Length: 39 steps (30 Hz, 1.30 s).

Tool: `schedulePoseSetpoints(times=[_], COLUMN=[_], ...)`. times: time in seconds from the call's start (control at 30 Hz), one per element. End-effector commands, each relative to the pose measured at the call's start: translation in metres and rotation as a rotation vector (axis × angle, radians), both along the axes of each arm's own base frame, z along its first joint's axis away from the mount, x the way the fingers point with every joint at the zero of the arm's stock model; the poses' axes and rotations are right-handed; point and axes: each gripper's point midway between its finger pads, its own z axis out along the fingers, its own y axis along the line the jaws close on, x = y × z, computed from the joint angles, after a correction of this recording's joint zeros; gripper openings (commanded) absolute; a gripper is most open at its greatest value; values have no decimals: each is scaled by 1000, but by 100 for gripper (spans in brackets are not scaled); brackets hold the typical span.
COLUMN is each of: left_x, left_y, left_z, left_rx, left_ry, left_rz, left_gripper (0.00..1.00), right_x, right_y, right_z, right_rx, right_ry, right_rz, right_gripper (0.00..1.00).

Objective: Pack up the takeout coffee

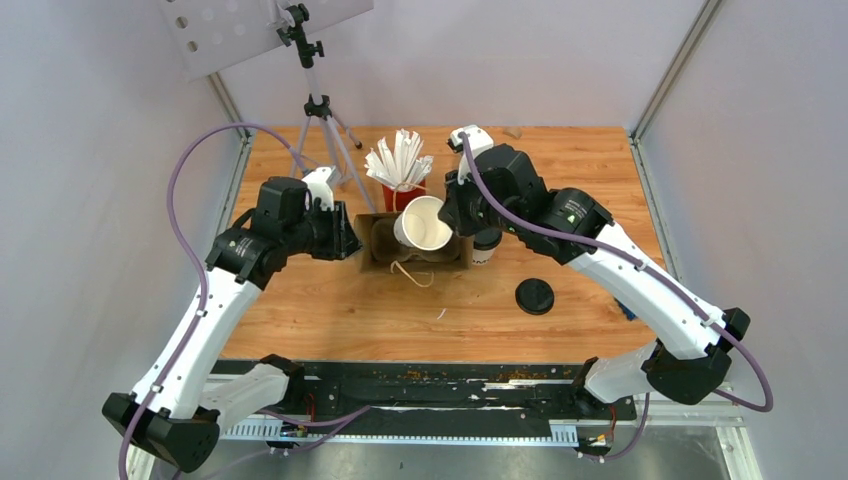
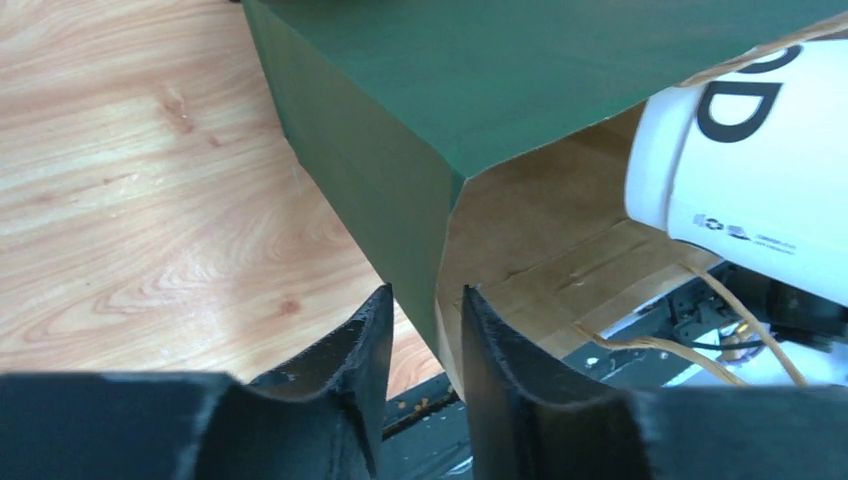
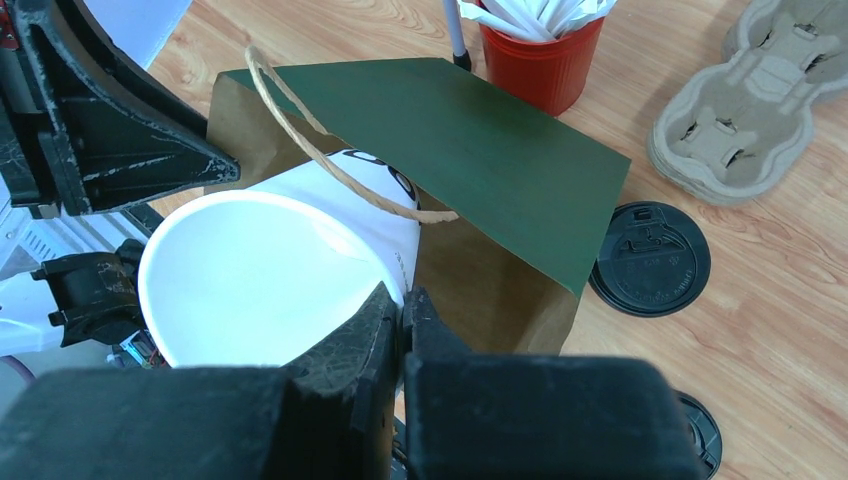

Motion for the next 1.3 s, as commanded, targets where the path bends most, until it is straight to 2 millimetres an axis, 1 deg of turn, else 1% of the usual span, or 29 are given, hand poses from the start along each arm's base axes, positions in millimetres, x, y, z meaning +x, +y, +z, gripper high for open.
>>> schedulePoseSetpoints(times=[0.0,0.03,0.13,0.27,0.33,0.37,0.43,0.53,0.63,0.77,0.87,1.0,1.03,1.07,1.13,1.27], left_x=[12,11,7,-4,-9,-11,-15,-23,-27,-31,-31,-31,-31,-30,-28,-16], left_y=[-2,-1,4,9,16,19,27,36,41,45,56,65,67,69,72,73], left_z=[17,18,26,33,35,40,43,38,31,28,26,24,22,20,17,24], left_rx=[-7,-2,16,32,48,54,73,111,123,127,173,220,233,246,264,252], left_ry=[-60,-49,-13,63,98,100,117,163,217,258,258,255,256,257,253,206], left_rz=[11,14,40,69,104,126,159,191,216,228,244,257,255,253,252,268], left_gripper=[25,16,0,0,0,0,0,0,0,0,0,0,2,2,3,8], right_x=[1,1,-2,-13,-22,-26,-32,-39,-41,-40,-40,-38,-38,-38,-40,-41], right_y=[-4,-5,-9,-12,-14,-17,-25,-37,-50,-69,-86,-110,-113,-114,-116,-110], right_z=[20,22,29,44,50,54,62,72,73,67,54,23,13,-6,-35,-90], right_rx=[56,59,70,113,136,145,165,199,201,175,147,67,49,12,-35,-65], right_ry=[-30,-29,-24,-5,19,21,23,33,38,46,78,136,156,191,241,304], right_rz=[-1,0,3,41,69,76,76,66,37,-19,-89,-212,-227,-237,-243,-232], right_gripper=[0,0,0,0,0,0,0,0,0,0,0,0,0,0,1,1])
